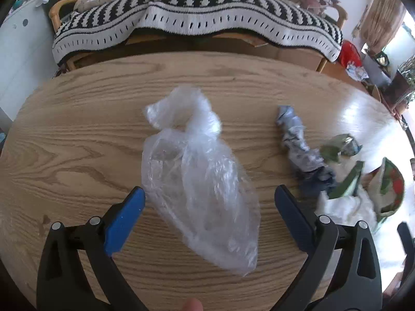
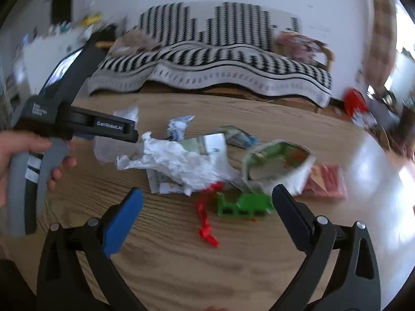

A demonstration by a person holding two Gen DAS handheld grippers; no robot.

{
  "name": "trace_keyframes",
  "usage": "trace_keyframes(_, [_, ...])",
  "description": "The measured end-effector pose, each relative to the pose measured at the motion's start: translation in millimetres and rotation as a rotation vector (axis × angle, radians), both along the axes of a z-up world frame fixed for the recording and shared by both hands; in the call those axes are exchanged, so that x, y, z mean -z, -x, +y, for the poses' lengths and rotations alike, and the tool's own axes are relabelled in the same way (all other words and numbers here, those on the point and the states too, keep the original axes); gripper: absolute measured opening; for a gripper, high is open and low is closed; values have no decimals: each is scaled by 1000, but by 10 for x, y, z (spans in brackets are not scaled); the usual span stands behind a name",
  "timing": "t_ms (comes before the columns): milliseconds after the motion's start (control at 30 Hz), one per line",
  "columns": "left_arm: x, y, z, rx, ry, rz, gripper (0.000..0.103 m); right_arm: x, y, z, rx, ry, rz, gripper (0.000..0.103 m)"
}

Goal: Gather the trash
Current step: 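Grasp the clear plastic bag with the left tool while the right tool grasps white crumpled tissue, then carry the clear bag and white tissue over the black bin with both tools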

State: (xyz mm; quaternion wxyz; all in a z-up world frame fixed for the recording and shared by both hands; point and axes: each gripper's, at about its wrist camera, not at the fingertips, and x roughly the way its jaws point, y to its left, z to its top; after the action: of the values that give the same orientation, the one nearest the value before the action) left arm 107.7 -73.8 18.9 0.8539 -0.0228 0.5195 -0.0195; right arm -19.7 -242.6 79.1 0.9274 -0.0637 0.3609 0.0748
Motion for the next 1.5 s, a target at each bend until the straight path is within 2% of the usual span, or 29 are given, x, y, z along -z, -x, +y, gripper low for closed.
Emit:
trace_keyframes(167, [36, -3, 60, 18, -22, -1, 97, 63, -266, 196, -100, 42, -2, 96])
trace_keyframes(300, [132, -17, 196, 4, -31, 20, 97, 140, -501, 307, -117, 102, 23, 95])
trace_keyframes(367, [155, 0, 282, -2, 3, 25, 96, 163, -554, 333, -106, 116, 35, 79])
trace_keyframes(400, [144, 19, 316, 2, 14, 12, 94, 180, -599, 340, -89, 121, 42, 60])
trace_keyframes(433, [132, 26, 329, 7, 12, 6, 86, 192, -621, 336, -80, 116, 50, 45])
trace_keyframes(467, [113, 35, 334, 13, 3, -3, 65, 215, -612, 339, -76, 104, 57, 37])
trace_keyframes(500, [82, 42, 346, 18, -5, -15, 51, 226, -637, 319, -68, 81, 68, 29])
trace_keyframes(533, [66, 38, 372, 15, 4, -13, 25, 227, -642, 306, -63, 65, 70, 23])
trace_keyframes(567, [60, 32, 398, 14, 30, -5, 14, 213, -631, 281, -55, 46, 65, 19])
trace_keyframes(633, [36, 59, 419, 28, 59, -10, 5, 176, -573, 244, -46, 8, 58, 14])
trace_keyframes(833, [-113, 245, 403, 58, 87, -64, 2, 28, -485, 11, 5, -108, 34, 12])
trace_keyframes(1000, [-188, 373, 429, 63, 107, -87, 2, -83, -382, -66, 33, -139, 3, 13])
trace_keyframes(1233, [-255, 502, 389, 80, 96, -94, 1, -106, -284, -48, 39, -188, 18, 13])
trace_keyframes(1500, [-610, 825, 211, 119, 114, -156, 1, -534, 47, -192, 60, -212, -40, 13])
